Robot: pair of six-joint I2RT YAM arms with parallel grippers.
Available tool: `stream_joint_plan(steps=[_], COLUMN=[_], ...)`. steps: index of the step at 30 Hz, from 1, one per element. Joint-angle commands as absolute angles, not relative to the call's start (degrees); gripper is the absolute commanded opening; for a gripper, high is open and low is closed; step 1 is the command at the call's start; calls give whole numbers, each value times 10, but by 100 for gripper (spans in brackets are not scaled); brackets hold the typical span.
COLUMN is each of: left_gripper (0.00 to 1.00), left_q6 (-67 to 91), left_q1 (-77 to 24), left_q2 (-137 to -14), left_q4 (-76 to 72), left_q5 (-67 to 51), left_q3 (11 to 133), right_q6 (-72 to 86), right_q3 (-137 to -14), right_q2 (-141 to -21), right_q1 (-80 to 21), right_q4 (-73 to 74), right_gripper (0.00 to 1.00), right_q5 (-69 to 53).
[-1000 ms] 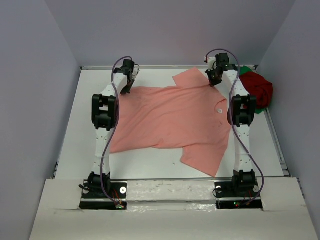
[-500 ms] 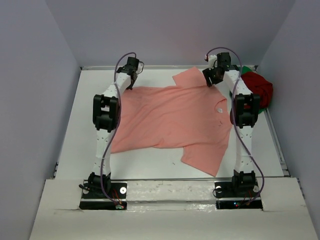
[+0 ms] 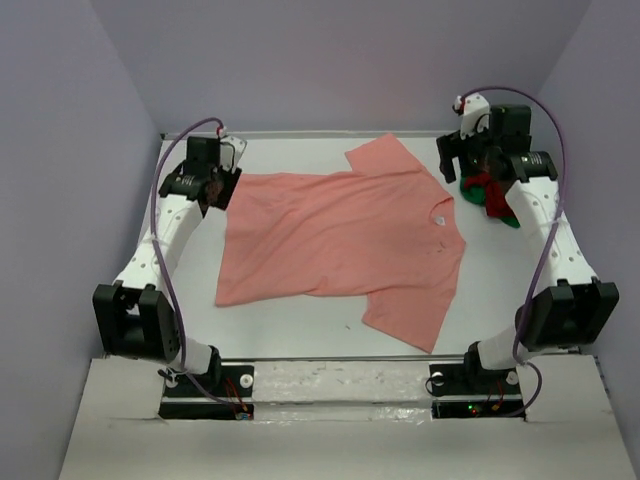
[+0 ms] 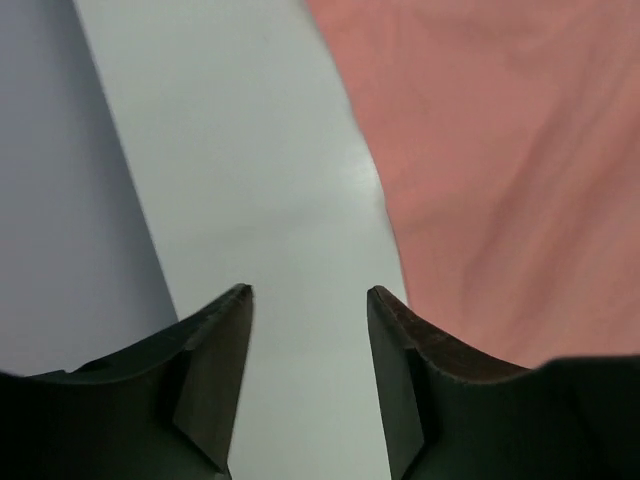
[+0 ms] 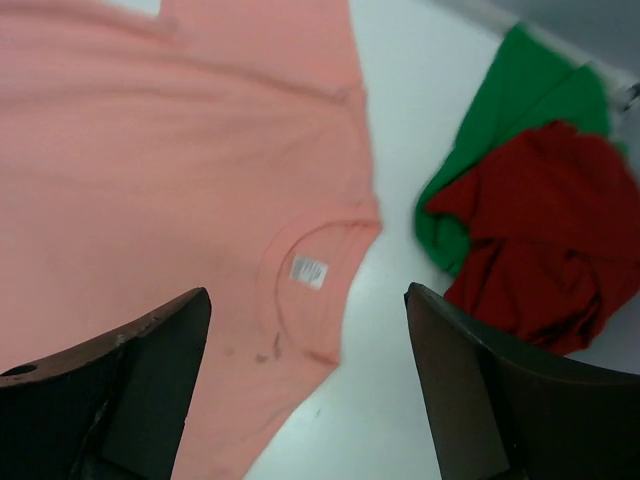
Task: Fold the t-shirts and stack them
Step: Flatten out the tshirt
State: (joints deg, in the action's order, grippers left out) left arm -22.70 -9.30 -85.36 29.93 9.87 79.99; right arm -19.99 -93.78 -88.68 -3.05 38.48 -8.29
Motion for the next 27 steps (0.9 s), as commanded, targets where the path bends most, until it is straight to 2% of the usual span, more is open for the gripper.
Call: stream_joint_plan(steps=[1,2,4,10,12,20,27], left_gripper=[62,69,75,78,79,79,80], left_q6=[-257,-267,-279,-305,-307,-317,-310], left_q1=[-79,-79,-76,-72,-70,-69,-68], left_q2=[-820,-806,-767,-688,-675,-641,-636], left_q4=[335,337,343,356,360,370,338], left_q5=[26,25,21,28,28,36,54], left_q3=[661,641,590,512,504,468,436], right_q6=[-173,-171,-166,-158,-153,-192,-275], right_q3=[-804,-777,-713,-639,-646,-650,-632], right_q2=[-846,-828,-785,-746,-755,-830,-848], right_q1=[-33,-33,-33,-33,-33,-33,-33], right_q4=[468,468,475,522,537,581,587], right_gripper=[80,78,69,62,57,57,56], right_q5=[-138,-148,-157,-174,-173,-156,-124])
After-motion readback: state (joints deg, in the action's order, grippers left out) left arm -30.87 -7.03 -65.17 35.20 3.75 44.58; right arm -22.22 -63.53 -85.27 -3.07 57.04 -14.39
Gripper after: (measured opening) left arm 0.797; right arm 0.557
